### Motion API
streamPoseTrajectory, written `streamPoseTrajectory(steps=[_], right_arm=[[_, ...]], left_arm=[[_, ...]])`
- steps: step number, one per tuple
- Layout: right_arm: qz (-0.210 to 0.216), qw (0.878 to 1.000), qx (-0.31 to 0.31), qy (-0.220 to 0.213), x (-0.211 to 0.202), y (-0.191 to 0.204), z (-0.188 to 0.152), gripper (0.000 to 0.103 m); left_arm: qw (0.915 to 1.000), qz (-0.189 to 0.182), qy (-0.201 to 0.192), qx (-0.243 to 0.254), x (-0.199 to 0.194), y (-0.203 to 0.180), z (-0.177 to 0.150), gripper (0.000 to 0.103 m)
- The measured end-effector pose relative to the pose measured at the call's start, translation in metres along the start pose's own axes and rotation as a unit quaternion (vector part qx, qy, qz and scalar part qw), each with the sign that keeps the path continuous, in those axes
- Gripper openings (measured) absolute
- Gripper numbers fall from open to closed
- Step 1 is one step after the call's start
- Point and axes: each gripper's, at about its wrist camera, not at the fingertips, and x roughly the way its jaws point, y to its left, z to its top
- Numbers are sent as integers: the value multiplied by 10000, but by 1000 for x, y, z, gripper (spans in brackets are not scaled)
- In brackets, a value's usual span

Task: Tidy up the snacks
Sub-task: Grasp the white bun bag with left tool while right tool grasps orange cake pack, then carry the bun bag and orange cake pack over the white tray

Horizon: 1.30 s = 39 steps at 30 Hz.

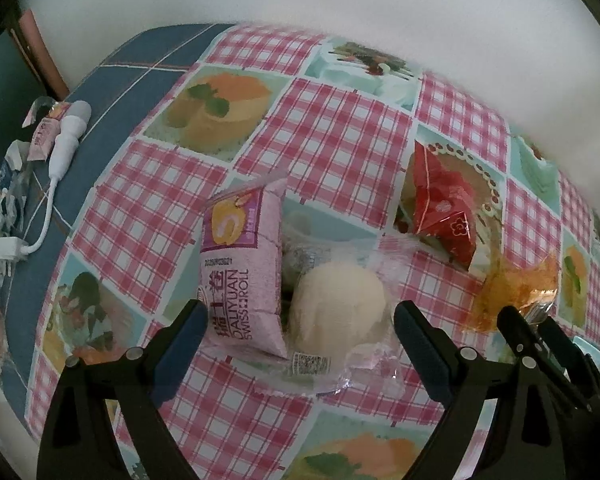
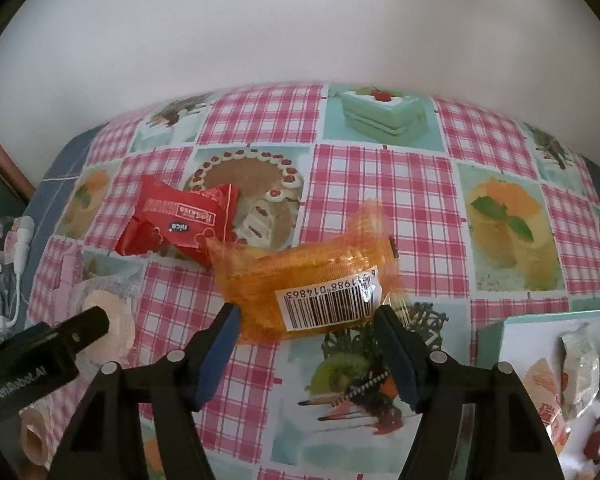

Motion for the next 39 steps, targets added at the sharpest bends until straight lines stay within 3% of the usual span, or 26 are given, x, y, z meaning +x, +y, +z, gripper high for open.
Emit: streamPoseTrajectory(steps=[3, 10, 15, 20, 26, 31, 34, 39], right_arm=[[39, 10000, 14, 45, -1, -2, -2, 67], [150, 9994, 128, 272, -5, -5, -9, 67], [359, 9970, 310, 611, -6, -12, -20, 65], [289, 9971, 331, 618, -10, -16, -26, 64], [346, 9979, 347, 418, -24, -18, -24, 65], [619, 9918, 1044, 409, -26, -27, -19, 68], [882, 9816, 1625, 475, -23, -33, -17, 70], [955, 9648, 2395, 516, -13, -33, -16, 73]], left_arm=[[9999, 30, -26, 100, -3, -4, 0, 92], [9992, 34, -29, 386, -6, -16, -3, 75], [9987, -188, 4, 466, -4, -23, -5, 54], [9984, -125, 25, 554, 3, -29, -8, 50], [9991, -301, 21, 308, 1, -20, -6, 48], [9991, -372, 34, 216, 4, -15, -4, 48], [9989, -431, 48, 182, 6, -13, -3, 48], [9989, -437, 49, 153, 6, -9, -4, 48]])
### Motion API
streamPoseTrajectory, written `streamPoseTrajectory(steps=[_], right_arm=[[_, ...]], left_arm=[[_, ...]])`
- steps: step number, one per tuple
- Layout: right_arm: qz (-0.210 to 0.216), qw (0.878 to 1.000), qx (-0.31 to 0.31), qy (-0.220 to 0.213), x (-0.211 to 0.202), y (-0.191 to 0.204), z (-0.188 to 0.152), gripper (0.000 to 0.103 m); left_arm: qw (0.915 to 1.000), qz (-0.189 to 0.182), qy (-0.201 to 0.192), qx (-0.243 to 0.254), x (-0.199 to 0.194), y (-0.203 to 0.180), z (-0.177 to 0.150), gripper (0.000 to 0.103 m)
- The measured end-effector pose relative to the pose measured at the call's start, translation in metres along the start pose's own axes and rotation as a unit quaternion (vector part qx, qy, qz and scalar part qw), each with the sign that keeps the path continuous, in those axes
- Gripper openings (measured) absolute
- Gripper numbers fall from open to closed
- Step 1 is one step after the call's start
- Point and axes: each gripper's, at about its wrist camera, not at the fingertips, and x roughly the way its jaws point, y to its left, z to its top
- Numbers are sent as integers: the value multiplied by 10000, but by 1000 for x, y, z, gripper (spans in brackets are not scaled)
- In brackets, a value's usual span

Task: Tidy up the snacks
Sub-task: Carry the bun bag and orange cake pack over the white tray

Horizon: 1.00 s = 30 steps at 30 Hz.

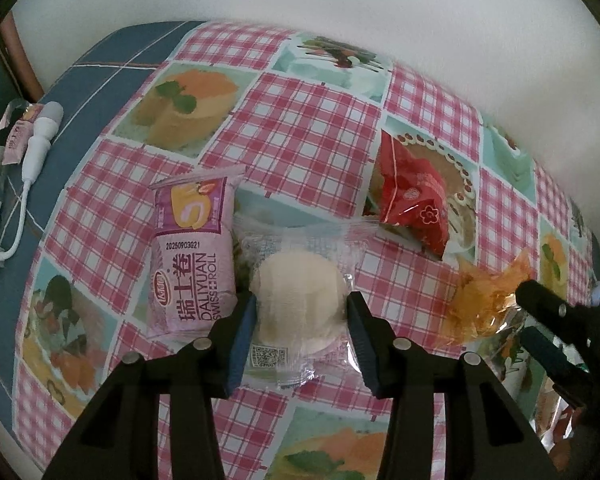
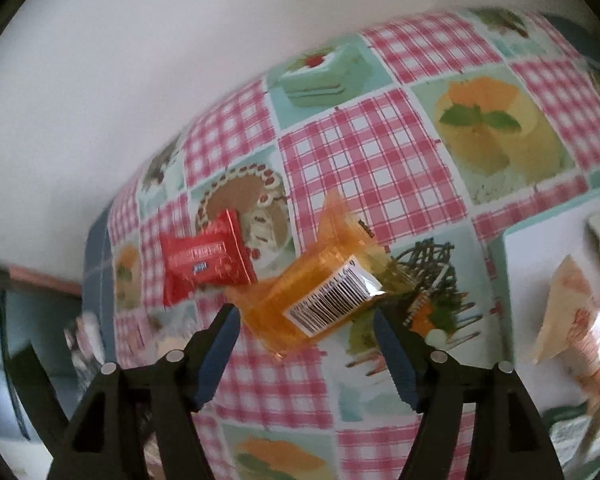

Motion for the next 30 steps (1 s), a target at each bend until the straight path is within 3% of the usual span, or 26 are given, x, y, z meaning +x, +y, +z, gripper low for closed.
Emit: streamPoseTrajectory(steps=[6, 13, 19, 30], right_arm=[[-285, 9989, 380, -30, 16, 2, 7, 73], [-699, 9974, 141, 22, 41, 10, 7, 72], [-836, 9964, -152, -21, 42, 8, -1, 49], [-969, 9941, -490, 10, 17, -5, -30, 48]], left_arm=[[10000, 28, -23, 20, 1, -1, 0, 48], [9999, 77, -54, 56, 3, -2, 0, 48], [10000, 60, -56, 47, 2, 0, 0, 48], [9985, 412, -25, 348, -9, -20, -13, 48]])
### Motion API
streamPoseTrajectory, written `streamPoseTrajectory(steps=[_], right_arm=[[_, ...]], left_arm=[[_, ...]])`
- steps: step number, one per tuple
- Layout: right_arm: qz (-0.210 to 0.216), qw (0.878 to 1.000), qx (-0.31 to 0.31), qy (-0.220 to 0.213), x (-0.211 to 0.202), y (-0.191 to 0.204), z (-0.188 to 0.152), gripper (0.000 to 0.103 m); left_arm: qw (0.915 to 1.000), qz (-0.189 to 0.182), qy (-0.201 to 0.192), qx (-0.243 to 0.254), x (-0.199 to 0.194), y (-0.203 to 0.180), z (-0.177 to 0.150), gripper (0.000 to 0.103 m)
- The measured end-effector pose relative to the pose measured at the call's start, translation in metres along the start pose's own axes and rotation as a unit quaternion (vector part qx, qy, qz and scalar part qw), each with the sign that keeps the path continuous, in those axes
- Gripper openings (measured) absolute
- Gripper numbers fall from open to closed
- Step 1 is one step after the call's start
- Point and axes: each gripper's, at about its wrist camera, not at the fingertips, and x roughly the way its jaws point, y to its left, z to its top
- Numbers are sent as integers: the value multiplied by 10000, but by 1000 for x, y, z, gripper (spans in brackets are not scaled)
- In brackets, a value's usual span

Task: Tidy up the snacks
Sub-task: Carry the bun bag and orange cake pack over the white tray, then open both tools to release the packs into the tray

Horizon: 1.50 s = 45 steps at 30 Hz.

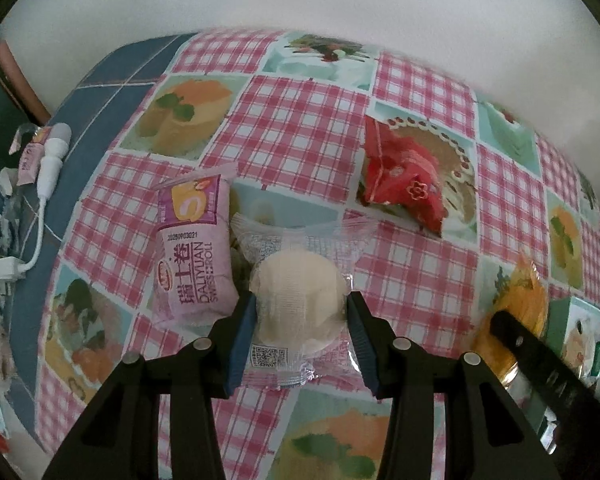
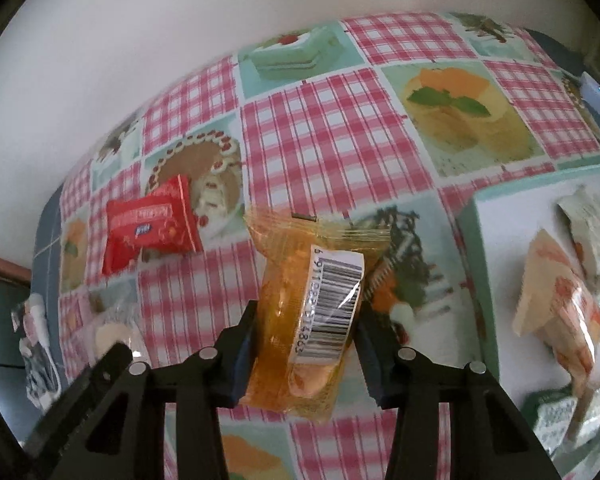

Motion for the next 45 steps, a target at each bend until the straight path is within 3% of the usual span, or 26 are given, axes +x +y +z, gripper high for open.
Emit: streamPoseTrajectory(steps=[9, 15, 25, 30, 35, 43, 45], right_arm=[[103, 9996, -217, -166, -53, -13, -29, 48], [58, 9988, -345, -336, -87, -17, -44, 48], [-105, 9974, -132, -695, -133, -65, -44, 48], [-55, 9961, 311, -828, -155, -109, -36, 48], [-494, 9924, 711, -880, -165, -164, -29, 48], [-827, 9857, 1288, -701, -161, -241, -21, 48], [-789, 9849, 1384, -682, -161, -251, -20, 49]], left_arm=[[9994, 225, -279, -16, -56, -3, -10, 48], [9989, 86, -406, -238, -91, -10, -25, 48], [9966, 102, -796, 206, -134, -53, -54, 48], [9944, -177, -786, 688, -144, -97, -74, 48], [9881, -577, -685, 1253, -147, -151, -94, 48], [9768, -1131, -238, 1803, -132, -216, -120, 48], [9728, -1272, -157, 1927, -130, -226, -126, 53]])
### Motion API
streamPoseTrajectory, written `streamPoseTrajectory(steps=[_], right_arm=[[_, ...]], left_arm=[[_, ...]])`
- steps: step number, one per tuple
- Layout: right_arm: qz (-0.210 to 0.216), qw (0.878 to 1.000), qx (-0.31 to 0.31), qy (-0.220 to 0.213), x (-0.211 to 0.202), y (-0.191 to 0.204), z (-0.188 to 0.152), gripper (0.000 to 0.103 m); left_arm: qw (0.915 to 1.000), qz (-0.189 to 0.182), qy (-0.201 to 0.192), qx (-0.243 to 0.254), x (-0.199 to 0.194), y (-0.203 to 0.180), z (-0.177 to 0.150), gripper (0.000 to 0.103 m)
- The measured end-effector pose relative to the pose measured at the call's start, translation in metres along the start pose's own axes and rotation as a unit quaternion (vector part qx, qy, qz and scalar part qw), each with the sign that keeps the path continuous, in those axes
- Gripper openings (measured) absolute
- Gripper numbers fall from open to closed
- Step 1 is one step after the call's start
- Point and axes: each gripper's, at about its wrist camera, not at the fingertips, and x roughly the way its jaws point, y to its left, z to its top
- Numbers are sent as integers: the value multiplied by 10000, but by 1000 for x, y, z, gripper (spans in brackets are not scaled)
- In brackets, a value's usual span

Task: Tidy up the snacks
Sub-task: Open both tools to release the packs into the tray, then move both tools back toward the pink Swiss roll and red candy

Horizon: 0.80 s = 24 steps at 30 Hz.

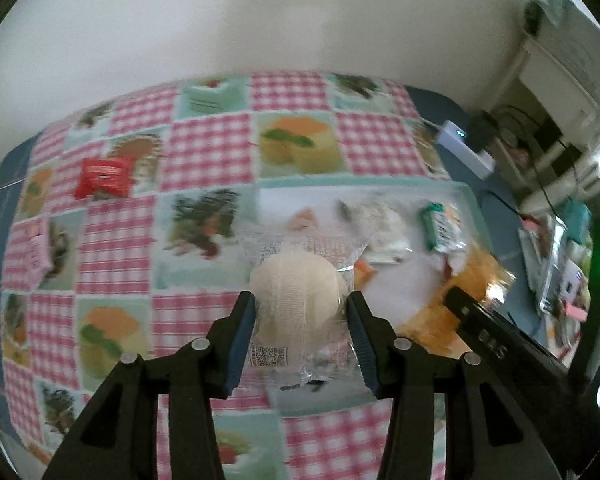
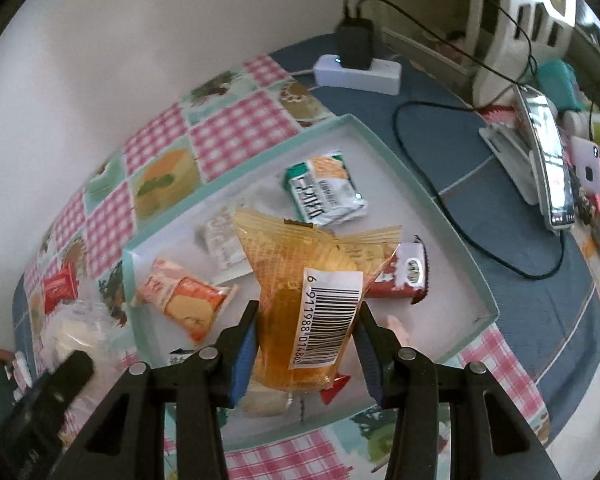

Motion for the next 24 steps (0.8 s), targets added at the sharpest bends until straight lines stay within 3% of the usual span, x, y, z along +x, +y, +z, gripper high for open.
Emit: streamPoseTrajectory(steps=[3, 5, 7, 9, 11, 13, 17, 20, 24], right_arm=[[35, 10000, 89, -12, -2, -7, 3, 51], [55, 9999, 93, -46, -3, -6, 3, 71], [55, 9999, 61, -89, -5, -4, 3, 73], [2, 9999, -3, -109, -6, 0, 2, 74], [-50, 9999, -57, -124, -6, 4, 1, 93], [-72, 9997, -162, -194, -7, 11, -2, 103], [-28, 9981, -534, -319, -13, 33, -10, 103], [-51, 9957, -811, -455, -18, 53, -18, 103], [133, 9941, -995, -419, -20, 81, -31, 103]], left_arm=[[10000, 20, 12, -9, 1, -2, -1, 68], [9999, 86, 17, -130, 1, 6, 1, 68], [9993, 149, 47, -338, 3, 20, 1, 70], [9976, 271, 134, -617, 7, 38, 1, 78], [9942, 530, 220, -905, 12, 60, -1, 84], [9889, 896, 273, -1152, 16, 83, -2, 84], [9766, 1566, 224, -1455, 16, 125, -5, 94], [9648, 2010, 129, -1691, 8, 160, -8, 94], [9524, 2283, 82, -2017, -4, 201, -15, 94]])
